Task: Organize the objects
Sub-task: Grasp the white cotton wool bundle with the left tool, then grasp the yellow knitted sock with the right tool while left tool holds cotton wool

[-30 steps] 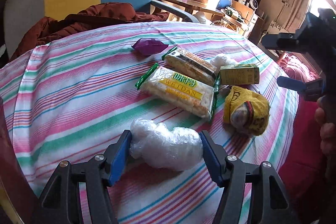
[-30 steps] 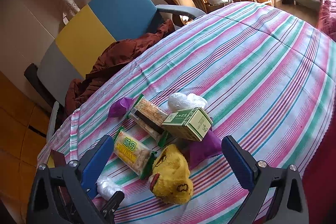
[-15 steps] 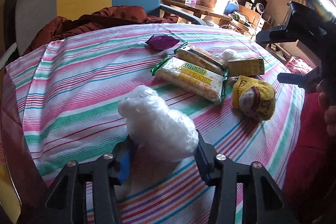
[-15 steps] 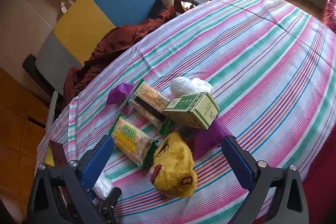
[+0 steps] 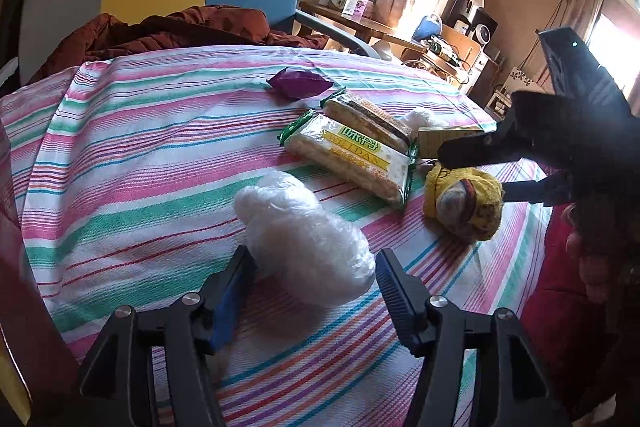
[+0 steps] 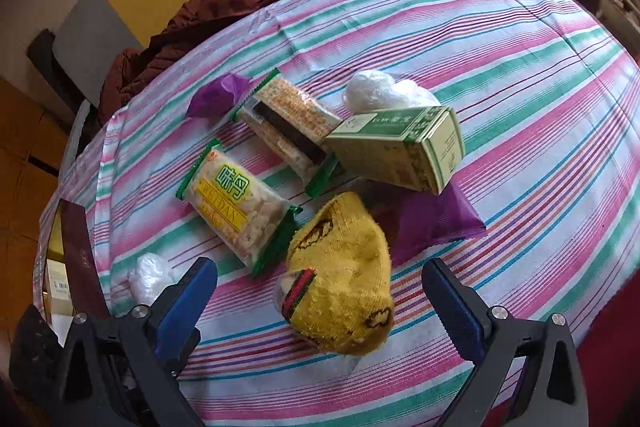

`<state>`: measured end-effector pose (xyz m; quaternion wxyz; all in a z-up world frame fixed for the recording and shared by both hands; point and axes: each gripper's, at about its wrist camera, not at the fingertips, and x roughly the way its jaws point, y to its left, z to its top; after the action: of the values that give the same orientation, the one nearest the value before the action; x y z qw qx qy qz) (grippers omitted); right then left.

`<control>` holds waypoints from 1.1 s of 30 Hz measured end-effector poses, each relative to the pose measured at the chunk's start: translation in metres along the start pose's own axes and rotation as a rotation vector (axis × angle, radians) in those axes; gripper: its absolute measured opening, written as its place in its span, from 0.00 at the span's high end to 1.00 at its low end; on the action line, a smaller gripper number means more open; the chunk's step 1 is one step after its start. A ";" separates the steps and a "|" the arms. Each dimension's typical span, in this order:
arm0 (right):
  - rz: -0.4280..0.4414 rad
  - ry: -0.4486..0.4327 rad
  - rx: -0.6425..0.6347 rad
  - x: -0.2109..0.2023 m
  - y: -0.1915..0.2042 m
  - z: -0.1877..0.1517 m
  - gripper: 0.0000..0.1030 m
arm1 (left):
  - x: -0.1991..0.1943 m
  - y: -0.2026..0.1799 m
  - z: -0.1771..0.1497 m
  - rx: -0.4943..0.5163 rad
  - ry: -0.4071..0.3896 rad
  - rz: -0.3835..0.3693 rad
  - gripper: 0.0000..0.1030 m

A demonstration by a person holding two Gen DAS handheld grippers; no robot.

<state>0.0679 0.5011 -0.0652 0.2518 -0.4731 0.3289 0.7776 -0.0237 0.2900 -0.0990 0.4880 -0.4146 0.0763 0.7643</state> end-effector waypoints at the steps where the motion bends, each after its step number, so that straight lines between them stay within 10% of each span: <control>1: -0.004 0.007 -0.007 0.002 0.001 -0.001 0.00 | 0.000 0.002 0.000 -0.010 -0.001 -0.012 0.36; 12: -0.015 0.031 -0.019 0.004 -0.001 -0.004 0.00 | 0.005 0.006 0.012 -0.085 0.032 -0.036 0.34; 18: -0.057 0.076 -0.057 0.013 0.007 -0.007 0.26 | 0.018 0.001 0.027 -0.109 0.077 0.038 0.37; 21: -0.081 0.083 -0.094 0.016 0.012 -0.009 0.50 | 0.022 -0.006 0.026 -0.037 0.070 0.128 0.54; 33: 0.056 -0.084 -0.146 -0.016 0.025 -0.007 0.53 | -0.025 -0.013 0.002 -0.002 0.016 0.123 0.62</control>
<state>0.0616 0.4781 -0.0461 0.2084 -0.4480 0.2735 0.8253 -0.0098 0.2809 -0.0761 0.4391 -0.4157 0.1050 0.7895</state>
